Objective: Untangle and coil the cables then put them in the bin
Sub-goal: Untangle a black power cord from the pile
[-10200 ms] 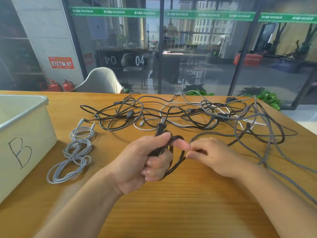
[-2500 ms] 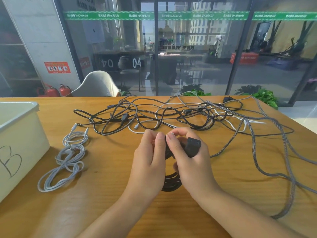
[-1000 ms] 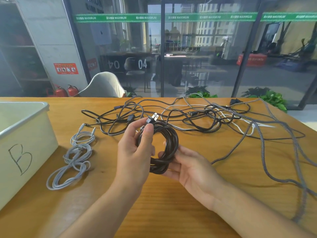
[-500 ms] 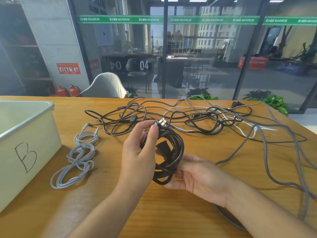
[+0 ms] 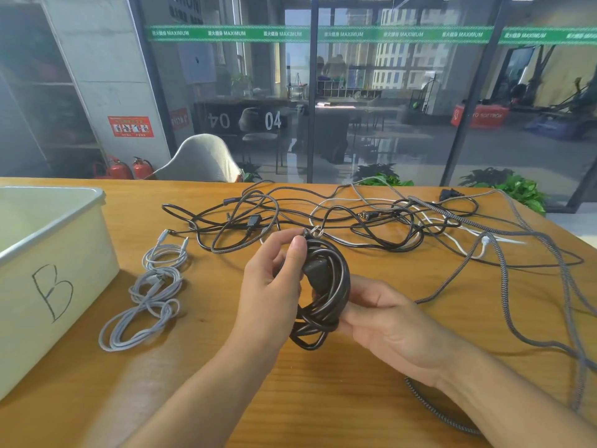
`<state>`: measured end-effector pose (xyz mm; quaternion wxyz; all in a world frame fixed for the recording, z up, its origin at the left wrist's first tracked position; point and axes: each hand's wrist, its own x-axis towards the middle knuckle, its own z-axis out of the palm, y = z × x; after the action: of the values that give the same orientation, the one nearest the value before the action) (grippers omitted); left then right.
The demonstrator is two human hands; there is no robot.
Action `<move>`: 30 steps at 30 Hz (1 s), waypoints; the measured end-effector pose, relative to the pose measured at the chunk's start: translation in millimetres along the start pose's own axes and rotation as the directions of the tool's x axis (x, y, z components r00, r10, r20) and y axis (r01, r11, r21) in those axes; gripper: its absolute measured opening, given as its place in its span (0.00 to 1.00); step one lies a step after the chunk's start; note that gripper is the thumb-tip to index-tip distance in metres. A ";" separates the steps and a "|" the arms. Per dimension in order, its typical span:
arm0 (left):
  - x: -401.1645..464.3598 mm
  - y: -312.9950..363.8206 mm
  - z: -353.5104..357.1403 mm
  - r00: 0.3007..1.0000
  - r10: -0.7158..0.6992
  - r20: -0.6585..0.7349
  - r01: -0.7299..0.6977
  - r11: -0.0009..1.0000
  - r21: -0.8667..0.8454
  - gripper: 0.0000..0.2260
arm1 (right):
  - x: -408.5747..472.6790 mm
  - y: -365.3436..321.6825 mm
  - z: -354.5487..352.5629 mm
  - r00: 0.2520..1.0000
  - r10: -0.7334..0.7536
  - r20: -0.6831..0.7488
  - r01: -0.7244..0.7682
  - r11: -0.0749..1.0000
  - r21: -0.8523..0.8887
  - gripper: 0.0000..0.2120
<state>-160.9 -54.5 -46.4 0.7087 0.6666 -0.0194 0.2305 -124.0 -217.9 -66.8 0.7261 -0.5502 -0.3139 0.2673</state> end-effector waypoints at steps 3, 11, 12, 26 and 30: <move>-0.5 2.4 0.5 1.000 -0.001 0.017 0.001 1.000 0.011 0.09 | -0.4 0.2 0.9 0.998 -0.061 -0.033 0.059 0.997 -0.054 0.15; -3.4 1.5 5.6 0.993 0.102 0.053 -0.106 0.991 0.078 0.10 | -1.3 -0.2 -4.9 0.983 -0.084 -0.166 0.103 0.988 0.112 0.14; -4.4 1.6 6.0 0.992 0.108 0.073 -0.114 0.990 0.084 0.10 | -1.7 -1.3 -6.5 0.988 -0.067 -0.138 0.084 0.989 0.123 0.17; 0.2 -9.0 -5.5 0.983 0.180 -0.030 -0.155 0.911 0.383 0.11 | -1.3 -10.7 2.2 0.991 -0.088 -0.097 0.105 0.978 0.179 0.30; -3.0 -14.5 -2.6 0.986 0.165 -0.023 -0.136 0.876 0.462 0.12 | -1.4 -3.0 15.2 0.937 -0.237 -0.257 0.161 0.944 -0.286 0.21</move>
<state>-159.2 -53.0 -61.3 0.5112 0.8042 0.0057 0.3033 -136.2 -210.1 -61.1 0.7086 -0.6390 -0.2919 0.0653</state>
